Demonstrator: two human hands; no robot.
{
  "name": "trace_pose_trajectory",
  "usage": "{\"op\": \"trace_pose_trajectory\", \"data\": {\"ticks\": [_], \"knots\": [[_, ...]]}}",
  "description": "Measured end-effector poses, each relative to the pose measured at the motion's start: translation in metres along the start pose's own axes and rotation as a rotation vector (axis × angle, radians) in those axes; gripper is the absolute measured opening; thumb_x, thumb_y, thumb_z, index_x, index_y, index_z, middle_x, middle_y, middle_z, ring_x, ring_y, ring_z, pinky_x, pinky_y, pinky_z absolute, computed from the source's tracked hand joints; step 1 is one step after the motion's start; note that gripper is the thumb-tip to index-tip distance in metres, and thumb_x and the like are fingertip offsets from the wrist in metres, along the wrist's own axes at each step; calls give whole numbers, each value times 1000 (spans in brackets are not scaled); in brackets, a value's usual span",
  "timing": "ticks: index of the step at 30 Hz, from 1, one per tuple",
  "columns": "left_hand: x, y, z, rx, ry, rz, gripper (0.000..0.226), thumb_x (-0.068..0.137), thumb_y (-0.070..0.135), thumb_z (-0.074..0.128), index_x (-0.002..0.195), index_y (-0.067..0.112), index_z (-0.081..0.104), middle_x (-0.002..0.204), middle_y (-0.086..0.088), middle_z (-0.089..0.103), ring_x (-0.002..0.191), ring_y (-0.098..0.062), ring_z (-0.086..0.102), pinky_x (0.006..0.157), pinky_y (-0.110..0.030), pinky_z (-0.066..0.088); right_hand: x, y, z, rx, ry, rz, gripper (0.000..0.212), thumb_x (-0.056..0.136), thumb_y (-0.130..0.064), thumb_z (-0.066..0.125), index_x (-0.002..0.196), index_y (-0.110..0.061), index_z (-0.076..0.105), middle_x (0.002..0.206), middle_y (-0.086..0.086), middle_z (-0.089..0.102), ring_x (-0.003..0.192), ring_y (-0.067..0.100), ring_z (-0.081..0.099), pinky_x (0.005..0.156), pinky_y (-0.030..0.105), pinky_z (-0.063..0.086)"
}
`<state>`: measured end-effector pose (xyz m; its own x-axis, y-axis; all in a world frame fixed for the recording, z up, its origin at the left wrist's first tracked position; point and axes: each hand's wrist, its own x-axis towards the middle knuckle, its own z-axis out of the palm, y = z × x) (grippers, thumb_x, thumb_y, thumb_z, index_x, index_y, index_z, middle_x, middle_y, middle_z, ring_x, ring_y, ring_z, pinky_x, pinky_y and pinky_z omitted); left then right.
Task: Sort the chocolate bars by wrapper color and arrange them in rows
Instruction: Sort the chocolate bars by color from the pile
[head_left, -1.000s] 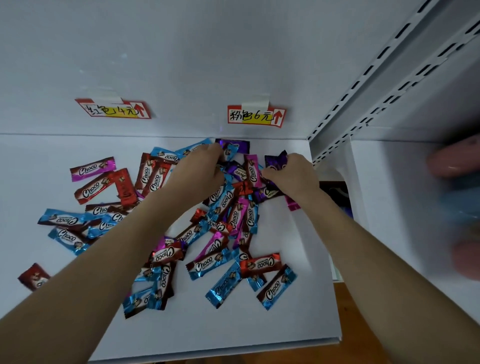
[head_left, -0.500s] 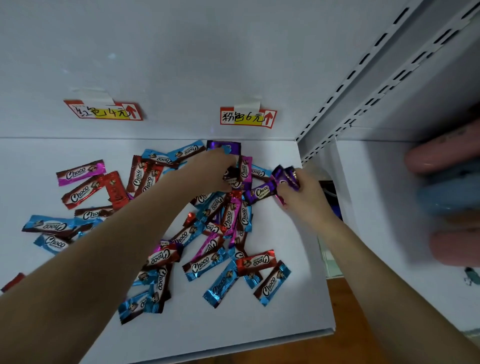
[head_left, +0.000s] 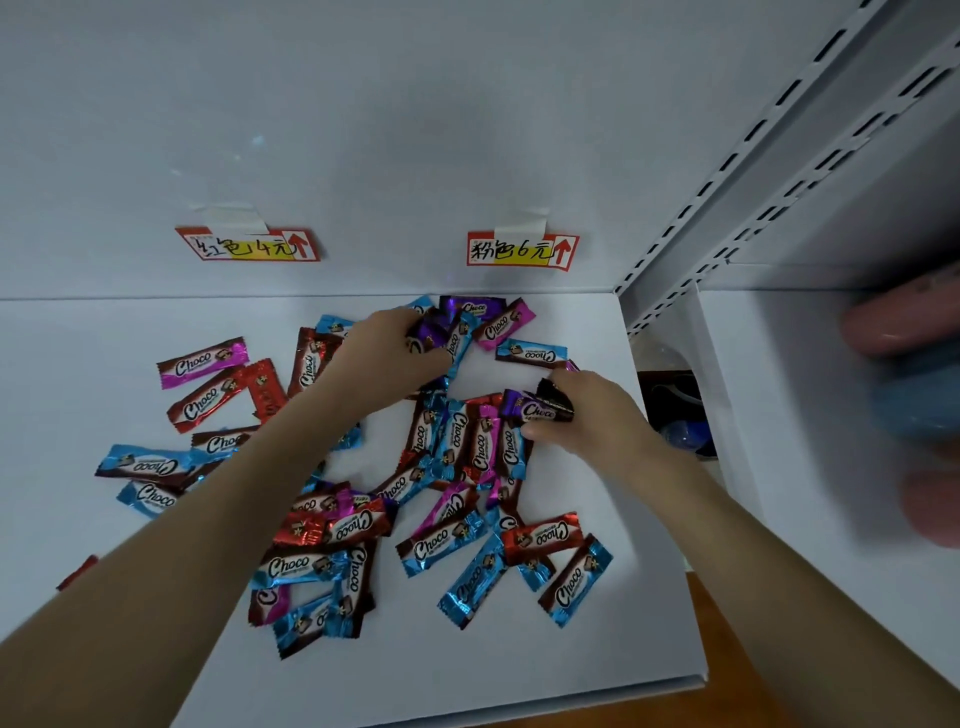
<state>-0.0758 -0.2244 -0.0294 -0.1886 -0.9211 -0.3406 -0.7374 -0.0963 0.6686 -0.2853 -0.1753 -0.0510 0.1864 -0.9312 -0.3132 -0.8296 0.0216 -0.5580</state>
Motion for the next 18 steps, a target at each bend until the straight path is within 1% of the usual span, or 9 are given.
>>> {"op": "trace_pose_trajectory", "data": {"ticks": [1,3,5,7,8,10,12,15,18], "knots": [[1,0,0,1,27,-17,12,86,22,61,88,14,52,71,6,53,62,-5,50,52,-18,43,-1,0,0,43,16,6,35,79,-29,71,104,-7,60,94,3,63,87,17,58,66,24,41],[5,0,1,0,98,-30,13,87,22,60,92,13,51,71,9,50,62,-3,48,50,-19,39,-4,-4,-1,167,65,16,27,79,-27,71,97,-10,60,80,-10,58,74,1,54,60,9,39],[9,3,2,5,169,-12,12,88,20,58,93,12,52,70,7,50,61,-6,46,50,-19,34,-7,-6,-4,308,81,56,20,80,-24,70,96,-18,59,78,-16,56,71,-5,52,61,3,39],[15,9,6,53,197,31,16,89,17,57,100,7,53,78,-3,55,68,-18,52,55,-26,41,-10,-6,-5,467,79,105,15,81,-20,70,87,-26,57,78,-16,58,68,-7,55,60,4,40],[19,12,8,93,192,56,21,90,16,56,105,4,52,86,-8,58,77,-24,55,62,-30,46,-11,-5,-5,529,88,122,16,81,-18,70,82,-28,56,75,-14,60,66,-6,56,60,6,41],[29,16,16,192,175,117,26,92,14,53,115,2,51,104,-16,59,94,-31,57,77,-36,48,-11,-2,-4,603,112,162,15,82,-15,68,77,-23,56,74,-2,64,68,6,61,64,19,47],[39,16,25,299,180,174,30,95,12,48,124,4,51,119,-17,56,105,-32,55,84,-36,44,-12,-1,-6,654,107,198,11,86,-14,62,79,-17,54,77,8,63,65,17,62,62,29,49],[48,14,33,388,150,157,34,98,18,46,129,7,50,125,-17,52,109,-32,53,87,-36,44,-12,3,-5,653,55,212,12,94,-18,50,83,-23,48,77,5,58,60,12,56,55,24,45],[47,15,34,429,104,119,37,95,28,51,126,9,53,116,-16,53,102,-31,55,78,-33,42,-12,8,-2,587,58,254,10,97,-24,43,87,-23,43,75,0,54,58,9,53,51,22,41]]}}
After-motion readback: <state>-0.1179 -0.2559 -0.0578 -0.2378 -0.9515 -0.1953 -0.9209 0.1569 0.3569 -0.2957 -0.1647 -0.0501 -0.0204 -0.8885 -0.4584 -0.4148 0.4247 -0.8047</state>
